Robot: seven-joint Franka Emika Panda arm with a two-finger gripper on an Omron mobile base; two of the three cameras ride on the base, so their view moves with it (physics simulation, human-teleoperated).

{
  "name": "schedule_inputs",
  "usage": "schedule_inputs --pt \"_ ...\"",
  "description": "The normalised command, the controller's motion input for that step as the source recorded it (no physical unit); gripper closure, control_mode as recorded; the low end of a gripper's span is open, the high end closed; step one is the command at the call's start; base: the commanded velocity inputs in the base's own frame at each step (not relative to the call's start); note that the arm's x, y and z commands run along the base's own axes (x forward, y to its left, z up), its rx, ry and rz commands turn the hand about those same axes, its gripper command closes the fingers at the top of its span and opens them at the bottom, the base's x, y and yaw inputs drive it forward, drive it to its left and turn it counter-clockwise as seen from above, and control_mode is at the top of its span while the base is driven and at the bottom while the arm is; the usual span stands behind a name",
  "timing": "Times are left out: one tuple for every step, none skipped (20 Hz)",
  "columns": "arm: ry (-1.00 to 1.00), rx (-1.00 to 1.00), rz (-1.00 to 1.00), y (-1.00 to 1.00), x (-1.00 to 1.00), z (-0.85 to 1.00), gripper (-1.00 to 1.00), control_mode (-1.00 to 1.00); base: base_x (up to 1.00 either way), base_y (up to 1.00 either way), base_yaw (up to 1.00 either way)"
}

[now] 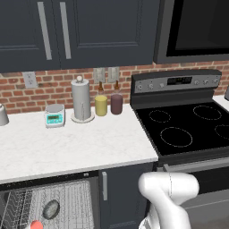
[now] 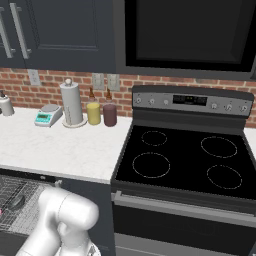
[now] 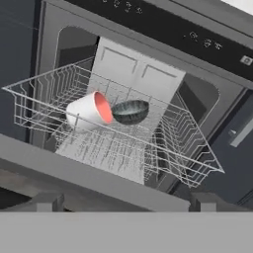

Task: Pick up the cup and bowl from the counter, place them in the dishwasher, and close the dishwasher door.

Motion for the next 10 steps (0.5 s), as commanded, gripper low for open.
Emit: schedule_inputs --pt "0.09 -0.16 0.0 0.21 -0.01 -0.17 -1.0 -1.0 0.0 0.0 0.0" --pt "0.09 -0.14 0.0 0.14 0.0 -0.27 -1.0 -1.0 0.0 0.0 0.0" --pt "0.08 -0.12 0.0 0.1 0.0 -0.33 -1.0 -1.0 0.0 0.0 0.0" --pt "0.07 -0.09 0.0 0.03 0.0 -0.41 -1.0 -1.0 0.0 0.0 0.0" --pt "0.05 -0.07 0.0 0.0 0.0 -0.46 -1.0 -1.0 0.0 0.0 0.0" --pt "0.07 -0.06 0.0 0.0 0.0 -0.54 -1.0 -1.0 0.0 0.0 0.0" --pt "0.09 -0.06 0.0 0.0 0.0 -0.59 -1.0 -1.0 0.0 0.0 0.0" --pt "0.09 -0.06 0.0 0.0 0.0 -0.64 -1.0 -1.0 0.0 0.0 0.0" --pt "0.09 -0.06 0.0 0.0 0.0 -0.66 -1.0 -1.0 0.0 0.0 0.0" --pt "0.09 -0.06 0.0 0.0 0.0 -0.64 -1.0 -1.0 0.0 0.0 0.0"
